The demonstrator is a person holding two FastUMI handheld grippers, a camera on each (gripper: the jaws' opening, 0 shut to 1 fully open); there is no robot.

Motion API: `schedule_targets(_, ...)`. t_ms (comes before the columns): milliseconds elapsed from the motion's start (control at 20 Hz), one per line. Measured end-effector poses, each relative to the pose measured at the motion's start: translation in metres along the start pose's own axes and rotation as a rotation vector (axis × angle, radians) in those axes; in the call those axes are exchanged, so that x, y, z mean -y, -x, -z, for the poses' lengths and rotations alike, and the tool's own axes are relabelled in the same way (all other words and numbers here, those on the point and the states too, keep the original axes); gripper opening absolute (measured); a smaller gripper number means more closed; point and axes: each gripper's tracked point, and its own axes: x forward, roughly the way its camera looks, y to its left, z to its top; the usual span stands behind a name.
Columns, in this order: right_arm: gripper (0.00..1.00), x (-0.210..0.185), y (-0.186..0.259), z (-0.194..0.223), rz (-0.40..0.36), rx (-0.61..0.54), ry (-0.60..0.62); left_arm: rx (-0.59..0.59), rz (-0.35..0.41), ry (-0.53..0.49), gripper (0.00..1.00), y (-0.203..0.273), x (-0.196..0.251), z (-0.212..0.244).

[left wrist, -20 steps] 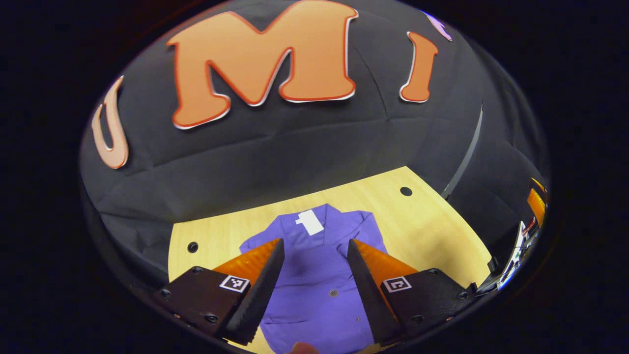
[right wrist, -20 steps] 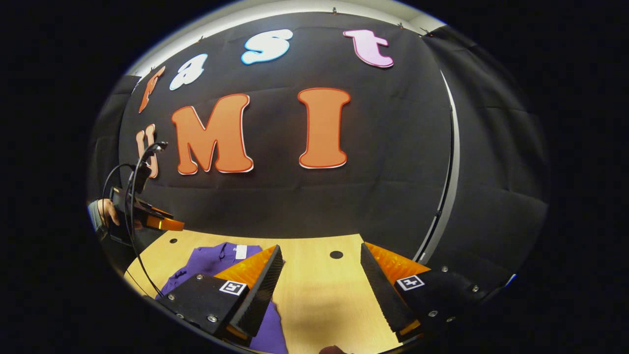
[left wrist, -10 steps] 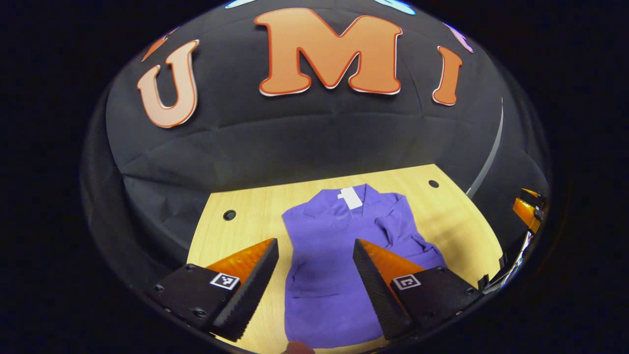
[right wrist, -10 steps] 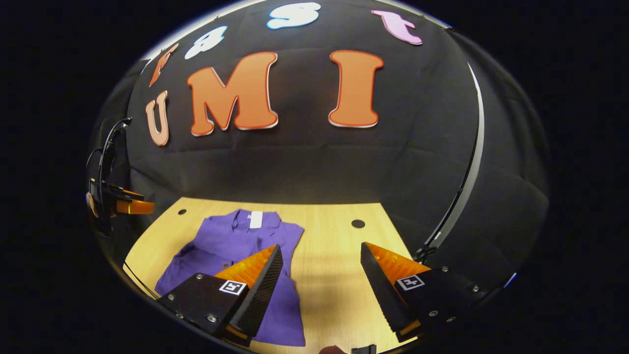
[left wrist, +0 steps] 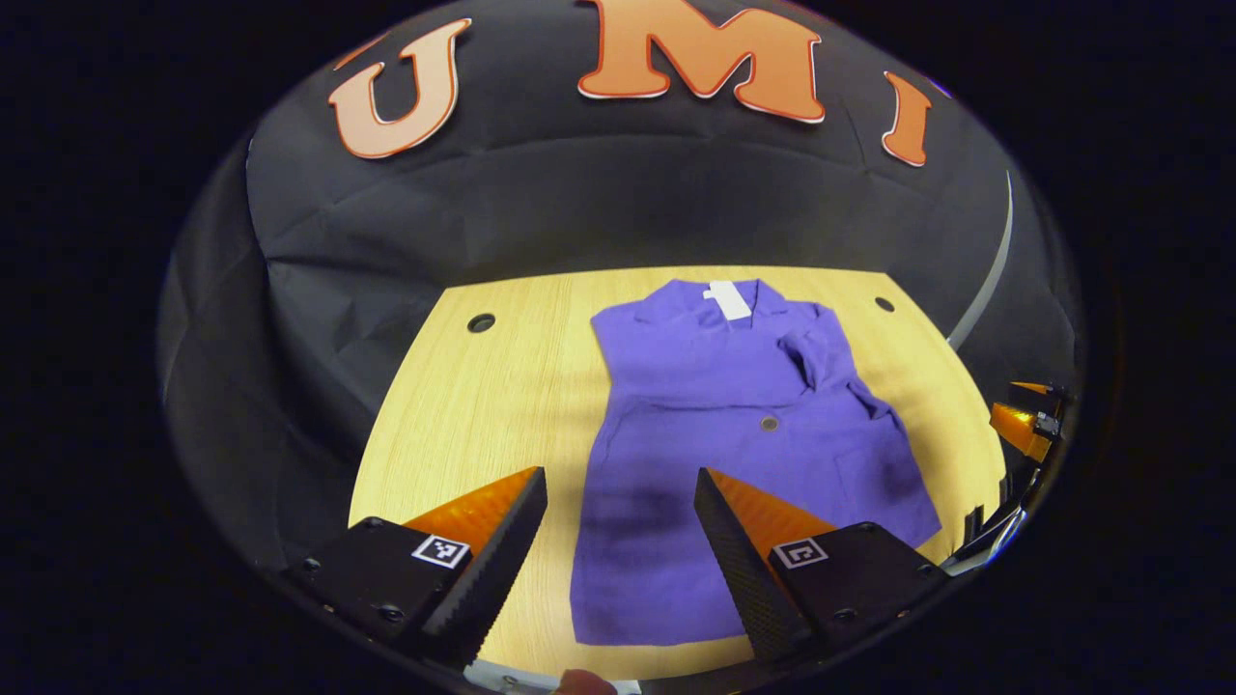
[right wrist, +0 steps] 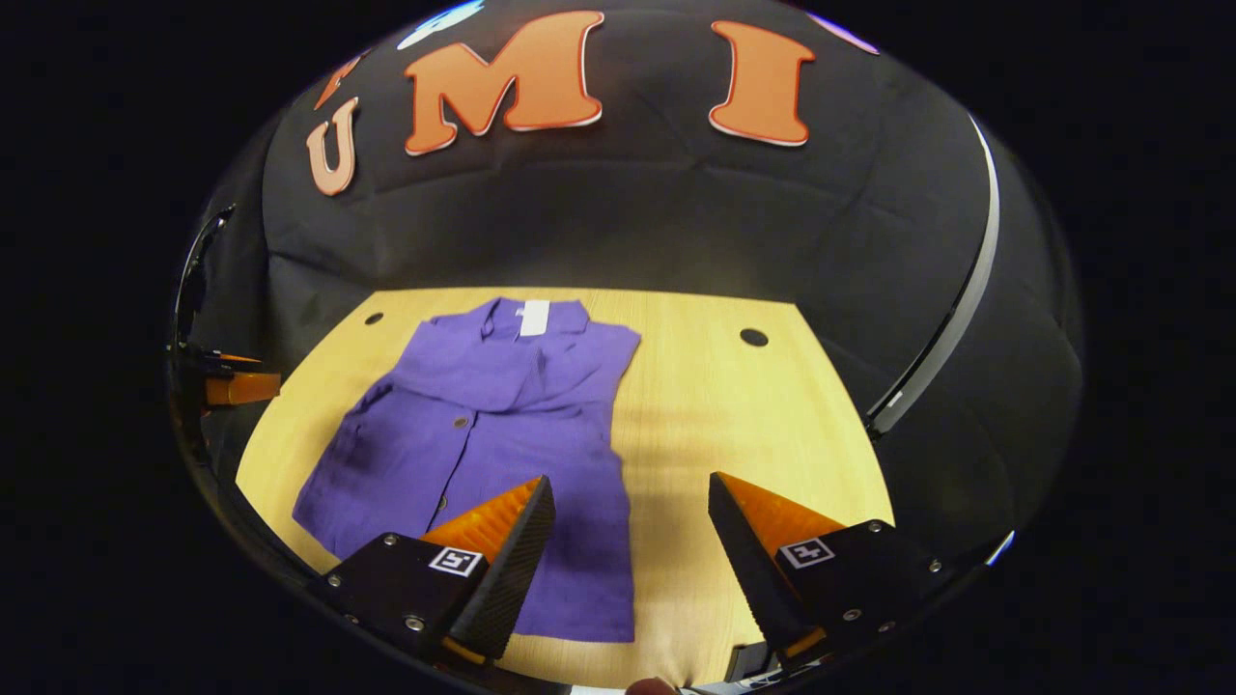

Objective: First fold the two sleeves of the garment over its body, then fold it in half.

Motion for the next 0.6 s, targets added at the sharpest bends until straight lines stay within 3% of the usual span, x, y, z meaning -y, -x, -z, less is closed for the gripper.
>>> schedule_targets(150,0.96,-0.011,-0.006,0.031,-0.021,-0.082,-0.006,-0.067,0.030,0.049,0.99,-0.006,0.007,0.035)
schedule_targets(600,0.96,-0.036,-0.019,0.122,-0.058,-0.336,-0.021,-0.335,0.027,0.095,0.99,-0.029,0.004,0.145)
